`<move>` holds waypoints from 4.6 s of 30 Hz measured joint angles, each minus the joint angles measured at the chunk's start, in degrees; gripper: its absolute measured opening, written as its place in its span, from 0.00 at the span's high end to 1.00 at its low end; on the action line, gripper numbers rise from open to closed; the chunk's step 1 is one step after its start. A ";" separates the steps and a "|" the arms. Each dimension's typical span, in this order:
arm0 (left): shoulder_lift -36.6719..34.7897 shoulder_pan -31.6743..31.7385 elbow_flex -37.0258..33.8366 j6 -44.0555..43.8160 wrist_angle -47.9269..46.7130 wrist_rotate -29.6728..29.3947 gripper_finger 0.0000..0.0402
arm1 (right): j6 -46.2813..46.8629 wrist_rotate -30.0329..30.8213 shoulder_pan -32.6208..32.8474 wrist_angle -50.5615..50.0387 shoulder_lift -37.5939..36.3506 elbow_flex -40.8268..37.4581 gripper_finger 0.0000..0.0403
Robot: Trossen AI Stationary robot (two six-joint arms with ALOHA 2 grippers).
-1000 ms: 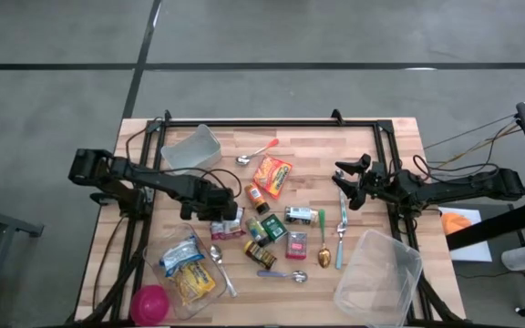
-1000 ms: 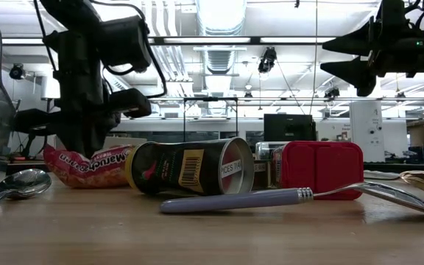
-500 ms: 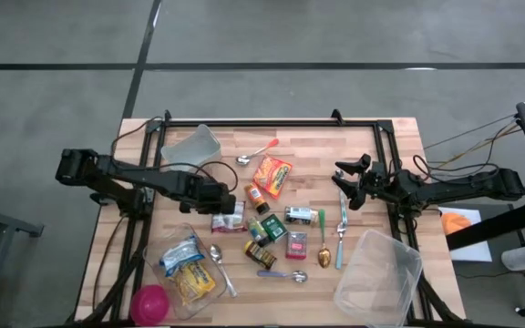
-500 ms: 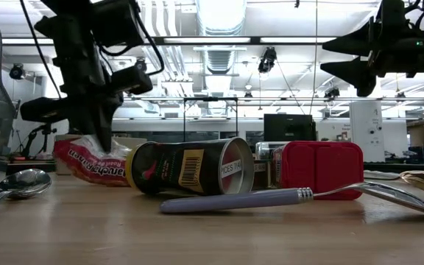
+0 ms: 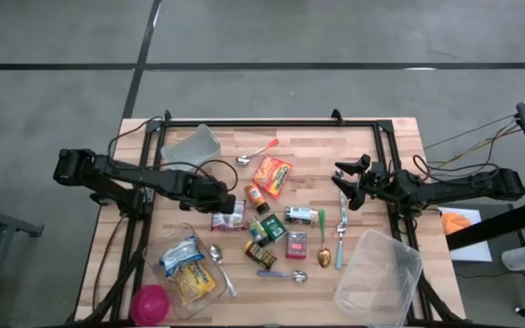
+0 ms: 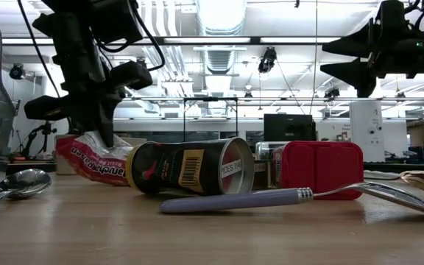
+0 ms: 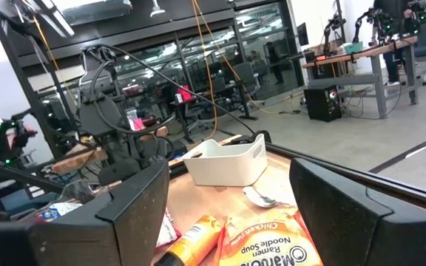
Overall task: Pick & Place Food Item
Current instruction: Put the red noodle pack into the transparent bin
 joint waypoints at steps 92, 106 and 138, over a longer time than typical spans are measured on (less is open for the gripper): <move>-12.96 -32.65 23.28 -41.68 -42.41 9.21 0.98 | 0.01 0.00 0.00 -0.26 0.02 0.00 0.31; -6.90 -31.63 23.28 -40.45 -36.36 9.03 0.98 | -0.01 0.00 -0.02 -0.28 0.02 0.00 0.31; -7.44 -31.61 20.31 -42.83 -31.80 11.09 0.41 | -0.01 0.00 -0.02 -0.27 0.02 0.00 0.31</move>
